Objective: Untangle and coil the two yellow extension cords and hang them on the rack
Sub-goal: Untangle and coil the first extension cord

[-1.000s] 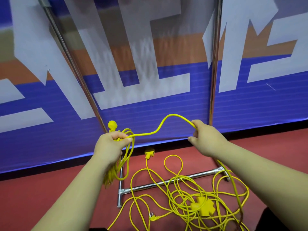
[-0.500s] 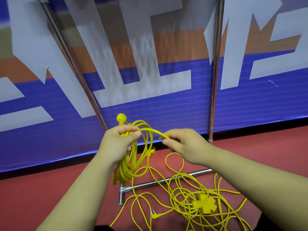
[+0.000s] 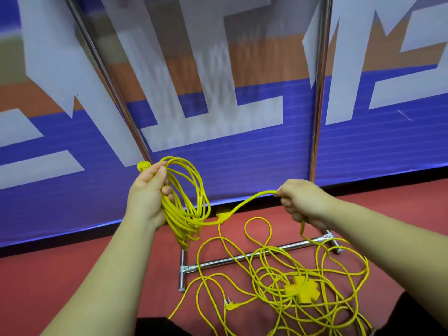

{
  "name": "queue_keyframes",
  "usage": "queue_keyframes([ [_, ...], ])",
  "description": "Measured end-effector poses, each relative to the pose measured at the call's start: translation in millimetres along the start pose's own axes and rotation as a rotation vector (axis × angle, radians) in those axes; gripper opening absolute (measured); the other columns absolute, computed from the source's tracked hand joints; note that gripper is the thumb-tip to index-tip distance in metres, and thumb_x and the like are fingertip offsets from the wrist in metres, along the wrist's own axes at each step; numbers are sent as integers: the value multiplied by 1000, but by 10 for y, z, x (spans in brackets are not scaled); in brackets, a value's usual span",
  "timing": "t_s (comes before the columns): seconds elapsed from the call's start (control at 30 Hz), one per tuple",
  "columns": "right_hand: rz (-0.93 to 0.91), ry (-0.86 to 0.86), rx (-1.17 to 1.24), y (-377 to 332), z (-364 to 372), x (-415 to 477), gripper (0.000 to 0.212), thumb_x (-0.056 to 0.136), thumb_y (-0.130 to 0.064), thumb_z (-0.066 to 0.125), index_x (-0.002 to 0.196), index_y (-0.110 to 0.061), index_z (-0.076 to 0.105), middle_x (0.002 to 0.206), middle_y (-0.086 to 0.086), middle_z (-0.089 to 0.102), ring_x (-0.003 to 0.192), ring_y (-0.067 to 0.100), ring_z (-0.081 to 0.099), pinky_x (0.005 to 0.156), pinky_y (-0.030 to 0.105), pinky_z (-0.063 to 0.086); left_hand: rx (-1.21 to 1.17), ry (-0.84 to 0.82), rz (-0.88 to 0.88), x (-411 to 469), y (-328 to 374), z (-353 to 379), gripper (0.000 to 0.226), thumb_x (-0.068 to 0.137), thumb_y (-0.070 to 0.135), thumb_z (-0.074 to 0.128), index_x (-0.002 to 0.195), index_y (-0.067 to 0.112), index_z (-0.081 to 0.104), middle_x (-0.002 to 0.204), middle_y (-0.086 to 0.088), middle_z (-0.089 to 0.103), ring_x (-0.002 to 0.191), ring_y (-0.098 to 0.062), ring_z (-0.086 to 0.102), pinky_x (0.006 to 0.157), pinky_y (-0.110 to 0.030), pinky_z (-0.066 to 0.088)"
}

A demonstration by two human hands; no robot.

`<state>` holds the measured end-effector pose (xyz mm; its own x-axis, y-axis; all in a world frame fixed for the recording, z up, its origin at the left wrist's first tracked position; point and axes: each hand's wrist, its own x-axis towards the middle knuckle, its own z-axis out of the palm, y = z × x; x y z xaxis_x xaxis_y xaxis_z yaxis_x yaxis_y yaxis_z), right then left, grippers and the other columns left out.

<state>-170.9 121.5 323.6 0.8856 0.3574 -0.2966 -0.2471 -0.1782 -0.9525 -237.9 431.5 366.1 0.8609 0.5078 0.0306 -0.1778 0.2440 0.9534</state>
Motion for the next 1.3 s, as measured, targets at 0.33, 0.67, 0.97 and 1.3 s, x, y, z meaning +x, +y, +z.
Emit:
queue_keyframes([
  [0.33,-219,-101,-158,-100,174,-142,18,96,-24,63,82,-17,71,60,-3,56,54,15,39,55,32,31,344,-257,-80,-429,-273,359,19,97,7,62,111,13,74,60,-2,48,45,-12,41,43,-23,37],
  [0.67,-291,-179,-50,-260,191,-262,17,99,-17,61,84,-10,67,58,-2,50,49,10,37,51,25,30,603,-431,-87,-599,-444,692,9,90,20,74,98,24,73,56,-13,49,44,-17,44,47,-26,40],
  [0.97,-258,-176,-479,-62,-258,-133,12,95,-30,67,93,-19,72,69,-2,64,66,11,60,69,31,49,284,69,151,-46,-45,377,9,98,24,64,100,19,71,57,3,51,45,-11,42,45,-22,37],
  [1.3,-69,26,220,-39,-133,-23,15,92,1,47,85,-10,54,65,7,52,47,12,36,50,27,33,227,234,14,84,-122,-135,27,97,10,64,123,17,67,74,-2,58,42,-4,46,41,-19,44],
])
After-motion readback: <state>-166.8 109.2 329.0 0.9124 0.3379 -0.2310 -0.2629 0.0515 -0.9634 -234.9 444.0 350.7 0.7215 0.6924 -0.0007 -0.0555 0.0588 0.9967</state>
